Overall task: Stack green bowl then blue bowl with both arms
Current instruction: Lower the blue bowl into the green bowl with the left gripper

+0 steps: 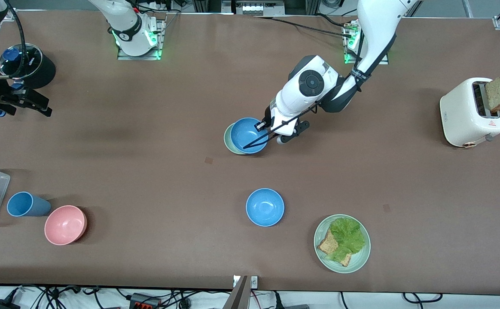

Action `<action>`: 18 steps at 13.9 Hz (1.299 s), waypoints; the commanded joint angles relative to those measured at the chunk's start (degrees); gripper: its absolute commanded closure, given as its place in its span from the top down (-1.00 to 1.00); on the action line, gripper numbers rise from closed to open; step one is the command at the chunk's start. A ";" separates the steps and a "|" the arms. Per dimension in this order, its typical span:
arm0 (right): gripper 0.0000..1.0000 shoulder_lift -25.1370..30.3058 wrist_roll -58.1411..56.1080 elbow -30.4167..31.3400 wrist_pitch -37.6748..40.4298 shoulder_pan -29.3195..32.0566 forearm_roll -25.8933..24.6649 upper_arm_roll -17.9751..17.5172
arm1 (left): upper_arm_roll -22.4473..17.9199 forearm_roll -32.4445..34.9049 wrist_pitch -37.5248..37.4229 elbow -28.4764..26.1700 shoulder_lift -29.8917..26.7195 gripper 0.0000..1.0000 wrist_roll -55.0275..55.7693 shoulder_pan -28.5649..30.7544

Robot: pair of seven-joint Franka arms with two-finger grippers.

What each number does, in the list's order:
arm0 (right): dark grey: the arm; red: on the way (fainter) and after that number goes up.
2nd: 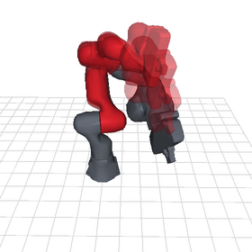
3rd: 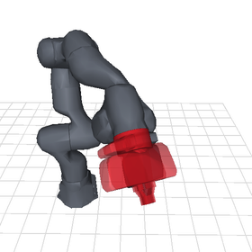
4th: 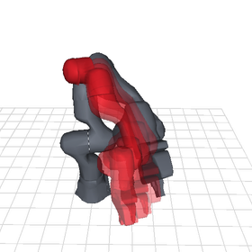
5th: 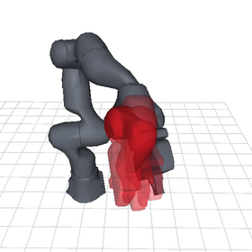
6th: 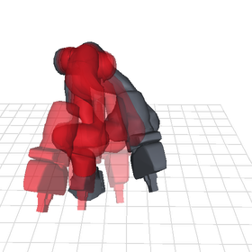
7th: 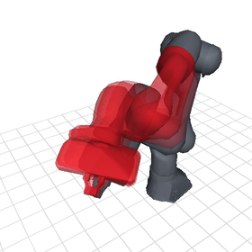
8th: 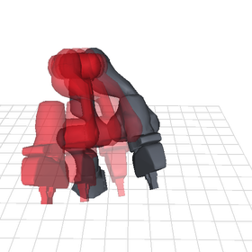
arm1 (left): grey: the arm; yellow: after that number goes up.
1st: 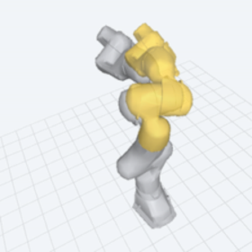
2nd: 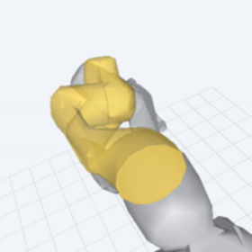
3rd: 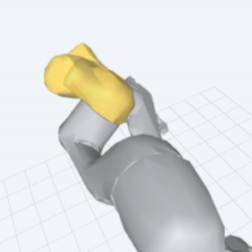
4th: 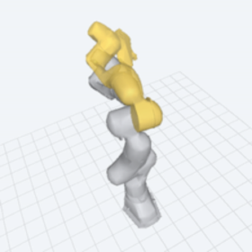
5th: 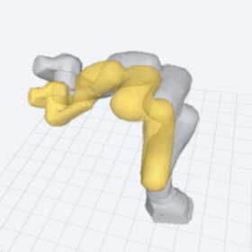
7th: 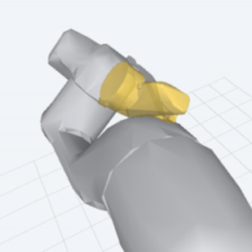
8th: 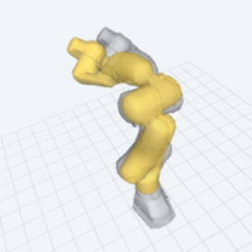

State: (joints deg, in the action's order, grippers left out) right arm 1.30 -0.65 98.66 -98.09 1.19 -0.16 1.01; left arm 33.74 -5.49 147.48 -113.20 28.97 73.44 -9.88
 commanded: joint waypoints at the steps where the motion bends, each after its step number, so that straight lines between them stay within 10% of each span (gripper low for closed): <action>1: 1.00 -0.24 0.21 -1.19 1.06 0.48 -0.71 -0.49 | -0.61 1.36 1.14 1.75 1.17 -1.00 1.44 -0.85; 15: 1.00 -0.24 0.39 -1.19 1.06 0.57 -0.71 -0.40 | -0.78 3.91 1.32 3.07 3.20 -0.98 2.58 -2.60; 18: 1.00 -0.33 0.39 -1.19 0.88 0.75 -0.63 -0.40 | -0.87 3.91 1.15 3.95 3.73 -0.72 3.02 -2.60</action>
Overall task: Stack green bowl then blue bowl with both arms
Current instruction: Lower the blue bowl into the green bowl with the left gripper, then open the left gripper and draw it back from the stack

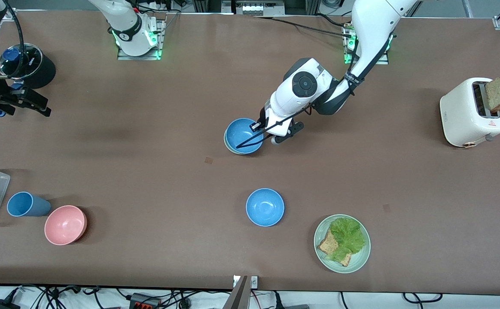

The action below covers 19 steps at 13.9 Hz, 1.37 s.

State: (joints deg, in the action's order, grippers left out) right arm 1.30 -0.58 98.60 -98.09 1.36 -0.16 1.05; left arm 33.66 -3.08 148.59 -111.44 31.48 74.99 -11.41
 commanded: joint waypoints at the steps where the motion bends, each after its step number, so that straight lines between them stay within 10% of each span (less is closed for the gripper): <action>1: 1.00 -0.33 0.32 -1.13 0.88 0.57 -0.63 -0.43 | -0.79 1.59 0.03 2.28 1.22 -0.71 1.82 -1.07; 19: 1.00 -0.24 0.41 -1.39 0.62 0.49 -0.54 -0.34 | 0.00 1.67 -27.03 16.24 -4.67 -0.41 -12.30 10.69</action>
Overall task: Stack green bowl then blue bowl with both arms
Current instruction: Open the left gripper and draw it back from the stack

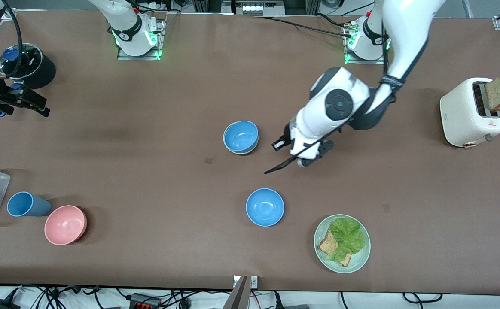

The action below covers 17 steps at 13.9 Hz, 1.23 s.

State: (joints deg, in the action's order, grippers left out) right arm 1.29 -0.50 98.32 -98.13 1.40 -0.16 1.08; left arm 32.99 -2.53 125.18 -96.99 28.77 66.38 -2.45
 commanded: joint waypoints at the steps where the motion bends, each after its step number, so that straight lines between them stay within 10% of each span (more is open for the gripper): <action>1: 1.00 -0.24 0.32 -1.11 0.83 0.53 -0.54 -0.38 | 0.67 1.12 -6.23 3.20 -2.31 -0.36 -8.06 3.58; 4: 1.00 -0.15 0.32 -1.11 1.01 0.53 -0.45 -0.38 | 0.06 1.12 -15.02 9.52 -2.75 -0.02 -23.10 7.27; 8: 1.00 -0.15 0.32 -1.11 1.01 0.53 -0.45 -0.29 | -0.03 1.21 -19.61 11.56 -2.67 1.00 -38.47 13.95; 17: 1.00 -0.24 0.32 -1.11 0.74 0.62 -0.28 -0.29 | -1.00 4.37 -28.30 17.27 -3.89 1.00 -57.41 23.63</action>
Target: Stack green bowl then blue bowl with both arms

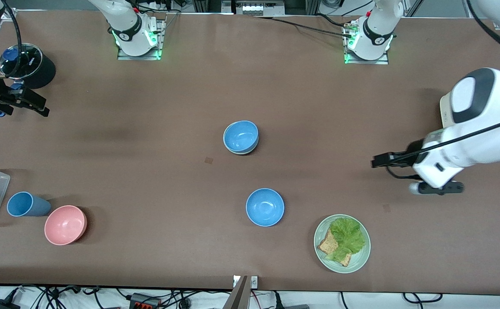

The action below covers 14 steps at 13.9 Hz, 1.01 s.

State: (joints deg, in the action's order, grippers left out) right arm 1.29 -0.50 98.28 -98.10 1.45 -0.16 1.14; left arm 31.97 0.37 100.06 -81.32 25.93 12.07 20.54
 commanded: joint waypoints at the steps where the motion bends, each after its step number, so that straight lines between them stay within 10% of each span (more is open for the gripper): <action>1: 1.00 -0.24 0.32 -1.07 0.72 0.57 -0.28 -0.35 | -0.06 1.39 -5.47 1.78 -1.84 1.00 -4.15 0.73; 10: 1.00 0.11 -0.56 -1.07 0.98 0.49 -0.72 -0.26 | -2.17 4.56 -16.04 9.25 -3.34 1.00 -6.97 0.47; 14: 1.00 0.29 -0.65 -1.07 0.64 0.57 -0.72 -0.26 | -14.36 2.55 -8.67 -5.29 -16.32 1.00 -7.41 -7.60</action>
State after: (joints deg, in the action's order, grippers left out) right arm 1.36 -0.56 98.07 -98.11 1.48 -0.17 1.19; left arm 24.19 3.66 87.20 -75.49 18.87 6.30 16.85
